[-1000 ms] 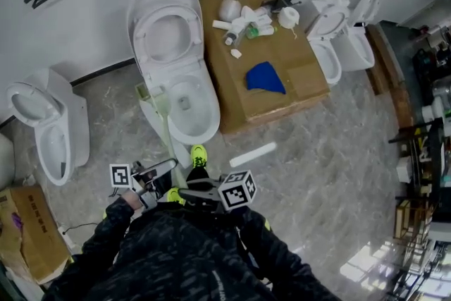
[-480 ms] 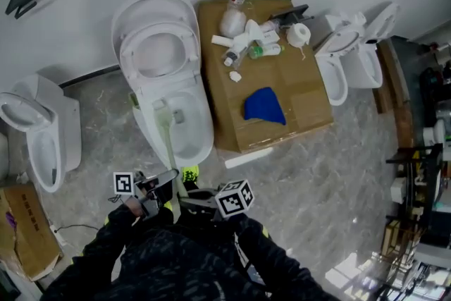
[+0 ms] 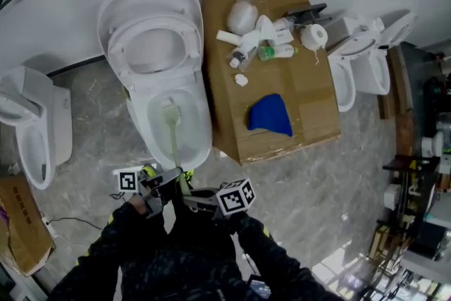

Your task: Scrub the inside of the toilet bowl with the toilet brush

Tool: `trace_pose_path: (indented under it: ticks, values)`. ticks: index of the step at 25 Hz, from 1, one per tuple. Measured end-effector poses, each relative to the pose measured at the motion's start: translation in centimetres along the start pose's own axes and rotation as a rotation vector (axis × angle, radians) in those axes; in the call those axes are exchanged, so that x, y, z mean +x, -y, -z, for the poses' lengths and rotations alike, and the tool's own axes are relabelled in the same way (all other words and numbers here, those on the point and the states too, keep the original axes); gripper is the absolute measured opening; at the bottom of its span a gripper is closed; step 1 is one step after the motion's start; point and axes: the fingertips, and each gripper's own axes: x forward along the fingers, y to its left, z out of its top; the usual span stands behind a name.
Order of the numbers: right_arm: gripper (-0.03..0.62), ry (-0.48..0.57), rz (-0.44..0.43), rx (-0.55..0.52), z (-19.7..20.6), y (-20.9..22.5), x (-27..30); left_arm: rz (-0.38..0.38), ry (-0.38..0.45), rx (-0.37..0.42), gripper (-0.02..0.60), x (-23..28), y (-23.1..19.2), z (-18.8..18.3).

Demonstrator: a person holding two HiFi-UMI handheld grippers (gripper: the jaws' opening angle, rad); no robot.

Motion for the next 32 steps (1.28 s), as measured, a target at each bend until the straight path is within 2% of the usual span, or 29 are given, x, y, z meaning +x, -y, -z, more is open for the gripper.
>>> trace_pose_path:
  ticks: [7,12,15,21,32]
  values:
    - [0.074,0.033,0.074,0.094,-2.2,5.8,1.8,0.053,0.013,-0.112,0.063,-0.2,-6.4,-3.4]
    - [0.071,0.021,0.12,0.152,-2.0,10.0,2.3,0.035,-0.027,-0.153,0.063,-0.1,-10.7,-4.1]
    - [0.071,0.014,0.132,0.195,-2.1,12.2,2.5,0.044,-0.012,-0.185,0.063,0.1,-12.9,-4.7]
    - [0.069,-0.038,0.156,0.25,-1.7,16.3,2.3,0.058,0.038,-0.237,0.063,0.3,-17.3,-5.1]
    - [0.069,-0.056,0.205,0.379,-0.7,21.4,1.9,0.049,0.055,-0.316,0.063,0.8,-23.4,-4.8]
